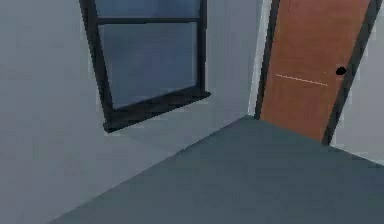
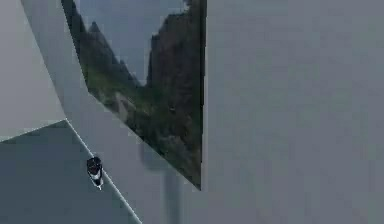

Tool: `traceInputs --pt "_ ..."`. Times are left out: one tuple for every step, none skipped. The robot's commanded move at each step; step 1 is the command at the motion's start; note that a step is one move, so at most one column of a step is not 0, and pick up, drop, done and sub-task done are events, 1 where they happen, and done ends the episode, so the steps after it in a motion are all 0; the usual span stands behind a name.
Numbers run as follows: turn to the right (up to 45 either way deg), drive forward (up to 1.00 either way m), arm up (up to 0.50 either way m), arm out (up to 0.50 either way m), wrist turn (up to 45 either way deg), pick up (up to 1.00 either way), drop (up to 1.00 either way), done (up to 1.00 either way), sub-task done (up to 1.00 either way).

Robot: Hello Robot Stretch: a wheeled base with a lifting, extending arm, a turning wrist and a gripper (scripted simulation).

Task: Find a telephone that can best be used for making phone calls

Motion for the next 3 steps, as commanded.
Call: traceInputs --pt "-42.0 0.00 0.00 0.00 0.0 0.00 0.00 0.00 0.00" --pt "0.0 0.25 0.00 0.00 0.0 0.00 0.00 0.00 0.00" --pt "-45.0 0.00 0.00 0.00 0.0 0.00 0.00 0.00 0.00"
